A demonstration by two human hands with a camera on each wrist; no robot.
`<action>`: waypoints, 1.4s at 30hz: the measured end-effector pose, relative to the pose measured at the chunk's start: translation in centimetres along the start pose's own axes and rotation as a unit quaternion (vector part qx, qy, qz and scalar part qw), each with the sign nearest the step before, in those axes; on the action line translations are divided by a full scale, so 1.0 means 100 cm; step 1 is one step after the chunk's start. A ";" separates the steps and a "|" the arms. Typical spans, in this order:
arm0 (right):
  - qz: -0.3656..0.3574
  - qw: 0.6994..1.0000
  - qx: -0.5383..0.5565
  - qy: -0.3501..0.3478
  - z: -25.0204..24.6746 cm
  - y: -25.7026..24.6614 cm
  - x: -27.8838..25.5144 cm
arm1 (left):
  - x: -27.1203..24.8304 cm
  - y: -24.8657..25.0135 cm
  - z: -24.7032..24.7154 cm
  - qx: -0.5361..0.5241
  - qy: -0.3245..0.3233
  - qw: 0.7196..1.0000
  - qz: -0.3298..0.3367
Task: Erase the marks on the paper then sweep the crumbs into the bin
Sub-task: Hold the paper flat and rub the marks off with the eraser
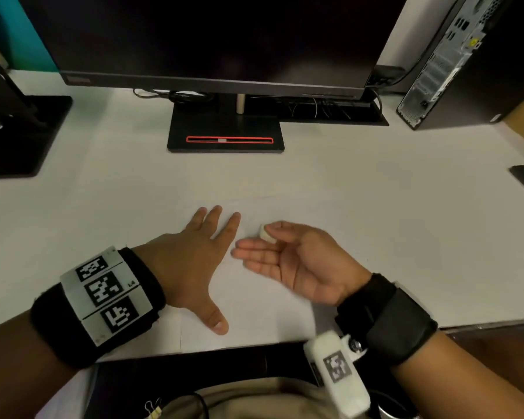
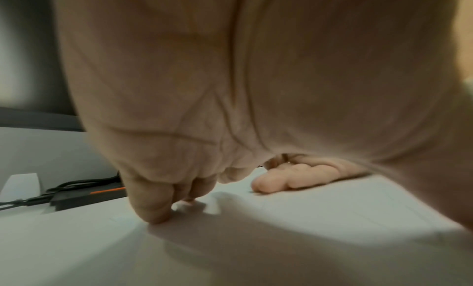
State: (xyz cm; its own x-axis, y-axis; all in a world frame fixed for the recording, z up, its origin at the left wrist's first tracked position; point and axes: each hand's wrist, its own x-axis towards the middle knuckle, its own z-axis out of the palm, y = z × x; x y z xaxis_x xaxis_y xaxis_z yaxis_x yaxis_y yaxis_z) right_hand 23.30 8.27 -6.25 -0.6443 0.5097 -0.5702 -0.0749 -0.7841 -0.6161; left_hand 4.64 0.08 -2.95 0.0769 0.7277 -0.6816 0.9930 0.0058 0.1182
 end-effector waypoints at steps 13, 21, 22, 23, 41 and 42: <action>-0.087 0.992 0.079 0.040 -0.033 -0.024 -0.024 | -0.003 -0.007 0.001 0.011 -0.010 1.000 0.000; -0.193 0.948 0.178 0.178 -0.078 -0.056 -0.021 | -0.009 -0.010 0.003 0.009 -0.014 1.000 -0.007; -0.230 0.936 0.180 0.198 -0.078 -0.058 -0.026 | -0.010 -0.011 0.002 0.008 -0.015 1.000 -0.008; -0.242 0.934 0.182 0.190 -0.074 -0.055 -0.032 | -0.010 -0.011 0.002 0.008 -0.015 1.000 -0.009; -0.100 0.990 0.101 0.025 -0.048 -0.022 -0.054 | -0.012 -0.015 0.001 0.010 -0.022 1.000 -0.012; -0.056 0.997 0.053 -0.004 -0.042 -0.009 -0.053 | -0.012 -0.015 0.001 0.014 -0.023 1.000 -0.013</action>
State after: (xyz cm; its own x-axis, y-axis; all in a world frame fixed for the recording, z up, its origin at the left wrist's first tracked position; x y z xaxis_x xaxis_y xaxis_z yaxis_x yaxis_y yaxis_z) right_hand 29.95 7.77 -4.95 -0.6337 0.5929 -0.4968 -0.2264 -0.7563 -0.6138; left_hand 3.03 -0.88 -2.44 0.0553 0.6949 -0.7170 0.9967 0.0047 0.0814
